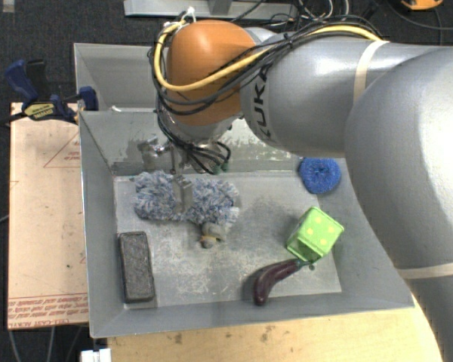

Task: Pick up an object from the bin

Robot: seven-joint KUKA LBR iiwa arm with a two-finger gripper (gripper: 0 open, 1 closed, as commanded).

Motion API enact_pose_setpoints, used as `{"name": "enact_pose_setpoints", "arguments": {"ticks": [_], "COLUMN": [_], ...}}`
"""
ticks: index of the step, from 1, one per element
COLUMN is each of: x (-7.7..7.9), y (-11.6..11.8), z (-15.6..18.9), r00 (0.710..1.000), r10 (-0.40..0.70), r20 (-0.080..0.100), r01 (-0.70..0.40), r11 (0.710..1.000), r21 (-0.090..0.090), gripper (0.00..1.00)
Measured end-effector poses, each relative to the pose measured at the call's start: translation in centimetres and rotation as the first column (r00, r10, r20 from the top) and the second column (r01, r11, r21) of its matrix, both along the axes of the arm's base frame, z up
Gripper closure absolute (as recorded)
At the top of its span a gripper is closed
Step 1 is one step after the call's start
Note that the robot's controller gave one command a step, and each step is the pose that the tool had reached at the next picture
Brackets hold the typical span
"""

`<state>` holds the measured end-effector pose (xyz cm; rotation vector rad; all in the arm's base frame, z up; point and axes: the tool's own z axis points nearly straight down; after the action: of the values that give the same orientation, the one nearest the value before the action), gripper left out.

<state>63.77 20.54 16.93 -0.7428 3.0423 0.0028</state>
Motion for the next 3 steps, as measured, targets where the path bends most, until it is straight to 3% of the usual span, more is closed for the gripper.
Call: {"name": "enact_pose_setpoints", "arguments": {"ticks": [1, 2, 3], "x": [-0.7, 0.2, 1.6], "y": [-1.4, -2.8, -3.7], "z": [-3.9, -5.4, -9.7], "r00": [0.993, 0.979, 0.998], "r10": [-0.115, -0.203, 0.061], "r20": [-0.010, -0.008, -0.001], "r01": [0.115, 0.203, -0.061], "r11": [0.993, 0.979, 0.998], "r21": [-0.003, -0.002, 0.000], "gripper": [0.00, 0.00, 1.00]}}
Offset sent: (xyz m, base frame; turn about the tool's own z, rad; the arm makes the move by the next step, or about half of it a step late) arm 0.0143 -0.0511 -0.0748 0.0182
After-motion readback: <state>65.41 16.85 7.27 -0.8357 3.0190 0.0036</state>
